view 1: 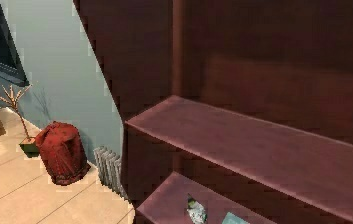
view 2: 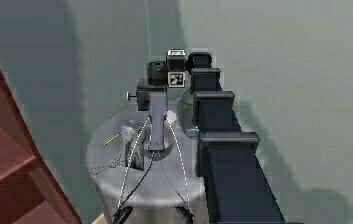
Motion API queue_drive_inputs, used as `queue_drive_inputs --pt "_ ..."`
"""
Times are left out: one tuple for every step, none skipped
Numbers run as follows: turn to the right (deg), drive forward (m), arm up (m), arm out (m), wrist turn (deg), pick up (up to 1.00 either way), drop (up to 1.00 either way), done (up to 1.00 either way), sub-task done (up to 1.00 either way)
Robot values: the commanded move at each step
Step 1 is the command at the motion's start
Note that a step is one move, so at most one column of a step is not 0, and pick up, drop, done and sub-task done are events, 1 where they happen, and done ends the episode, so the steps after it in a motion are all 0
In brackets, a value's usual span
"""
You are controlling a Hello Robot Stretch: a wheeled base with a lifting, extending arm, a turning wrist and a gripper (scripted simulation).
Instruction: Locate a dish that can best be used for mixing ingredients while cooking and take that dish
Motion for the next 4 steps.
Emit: queue_drive_inputs --pt "0.0 0.0 0.0 0.0 45.0 0.0 0.0 0.0 0.0" --pt "0.0 0.0 0.0 0.0 45.0 0.0 0.0 0.0 0.0" --pt "0.0 0.0 0.0 0.0 45.0 0.0 0.0 0.0 0.0" --pt "0.0 0.0 0.0 0.0 24.0 0.0 0.0 0.0 0.0"
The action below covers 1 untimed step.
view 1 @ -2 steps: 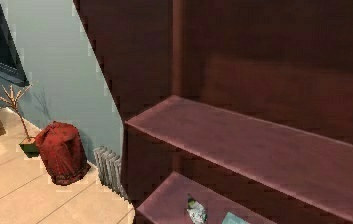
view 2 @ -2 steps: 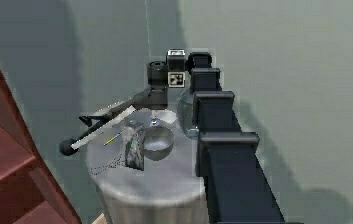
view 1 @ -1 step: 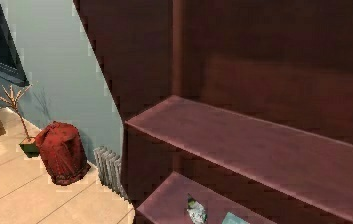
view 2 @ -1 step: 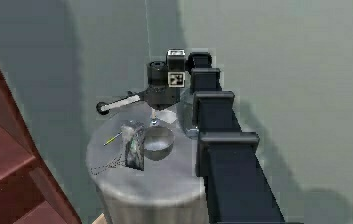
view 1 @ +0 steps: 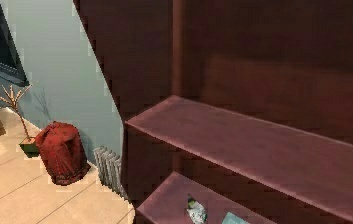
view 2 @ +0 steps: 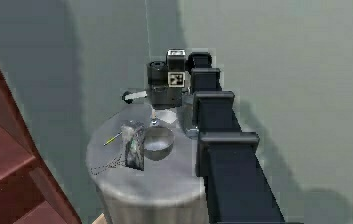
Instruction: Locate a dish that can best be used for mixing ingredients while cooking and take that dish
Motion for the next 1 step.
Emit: queue_drive_inputs --pt "0.0 0.0 -0.26 0.0 0.0 0.0 0.0 0.0 0.0"
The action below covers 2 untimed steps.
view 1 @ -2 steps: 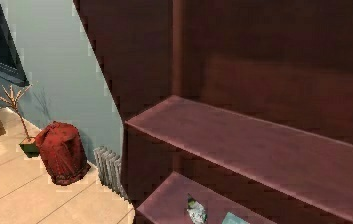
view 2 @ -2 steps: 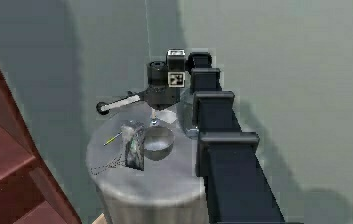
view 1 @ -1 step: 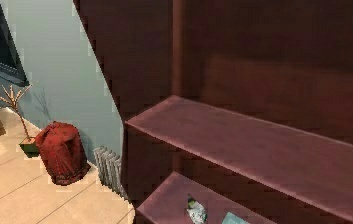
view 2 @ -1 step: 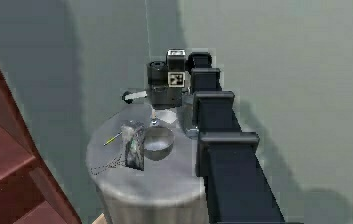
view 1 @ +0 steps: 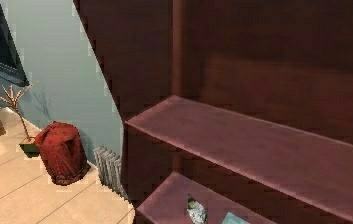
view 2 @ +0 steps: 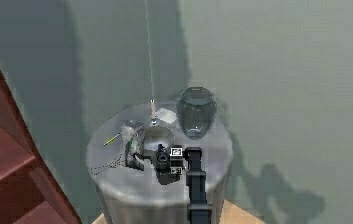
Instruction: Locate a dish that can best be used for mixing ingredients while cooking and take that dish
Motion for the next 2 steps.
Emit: queue_drive_inputs --pt "0.0 0.0 0.0 0.0 0.0 1.0 0.0 0.0 0.0" --pt "0.0 0.0 0.1 0.0 0.0 0.0 0.0 0.0 0.0"
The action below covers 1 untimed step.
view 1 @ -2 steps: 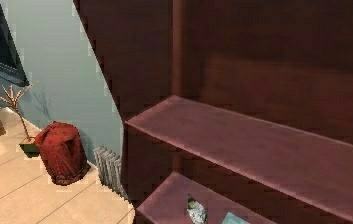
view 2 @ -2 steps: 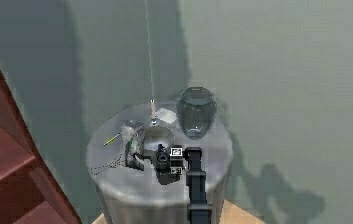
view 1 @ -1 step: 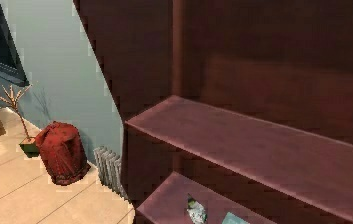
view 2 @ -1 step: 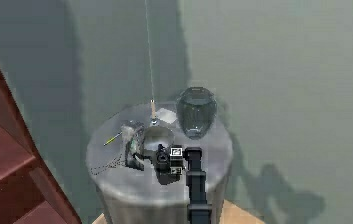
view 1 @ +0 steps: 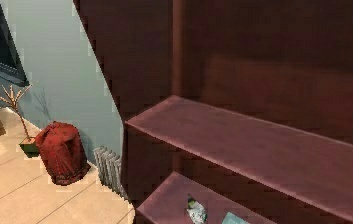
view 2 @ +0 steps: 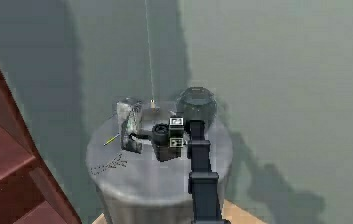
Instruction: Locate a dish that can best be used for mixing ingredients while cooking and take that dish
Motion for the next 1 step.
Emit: queue_drive_inputs --pt "0.0 0.0 0.0 0.0 0.0 0.0 0.0 1.0 0.0"
